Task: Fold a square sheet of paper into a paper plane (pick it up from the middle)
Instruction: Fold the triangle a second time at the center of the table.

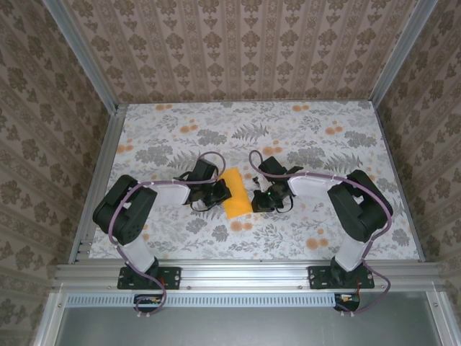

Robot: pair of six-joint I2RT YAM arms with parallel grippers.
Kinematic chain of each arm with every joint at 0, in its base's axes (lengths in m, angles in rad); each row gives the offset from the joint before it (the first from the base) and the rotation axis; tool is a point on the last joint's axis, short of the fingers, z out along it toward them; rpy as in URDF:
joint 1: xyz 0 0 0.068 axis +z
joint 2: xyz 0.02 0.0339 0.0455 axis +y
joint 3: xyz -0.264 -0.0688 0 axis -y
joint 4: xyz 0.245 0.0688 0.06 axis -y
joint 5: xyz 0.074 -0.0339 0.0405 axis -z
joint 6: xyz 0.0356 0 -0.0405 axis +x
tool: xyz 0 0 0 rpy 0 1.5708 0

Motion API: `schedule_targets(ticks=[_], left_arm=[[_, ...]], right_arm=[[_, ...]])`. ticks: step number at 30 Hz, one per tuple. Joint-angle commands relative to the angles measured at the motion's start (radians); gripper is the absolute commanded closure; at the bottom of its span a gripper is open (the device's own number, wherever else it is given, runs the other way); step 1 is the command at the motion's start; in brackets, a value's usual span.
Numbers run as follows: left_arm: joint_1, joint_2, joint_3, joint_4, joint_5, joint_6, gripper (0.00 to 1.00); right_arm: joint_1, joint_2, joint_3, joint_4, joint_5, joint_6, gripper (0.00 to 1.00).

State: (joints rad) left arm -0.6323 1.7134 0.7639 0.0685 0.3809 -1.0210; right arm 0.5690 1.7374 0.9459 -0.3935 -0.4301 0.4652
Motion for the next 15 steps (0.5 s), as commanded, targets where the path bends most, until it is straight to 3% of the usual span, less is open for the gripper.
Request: schedule_targets(ticks=[1,15], left_arm=[[0.013,0.041,-0.003,-0.107,-0.051,0.033,1.00],[0.011,0.043,0.002,-0.114,-0.050,0.033,1.00]], right_arm=[[-0.001,-0.051,0.013,-0.004,-0.010,-0.011,0.89],[0.055,0.101,0.122,0.003,-0.006,-0.002,0.88]])
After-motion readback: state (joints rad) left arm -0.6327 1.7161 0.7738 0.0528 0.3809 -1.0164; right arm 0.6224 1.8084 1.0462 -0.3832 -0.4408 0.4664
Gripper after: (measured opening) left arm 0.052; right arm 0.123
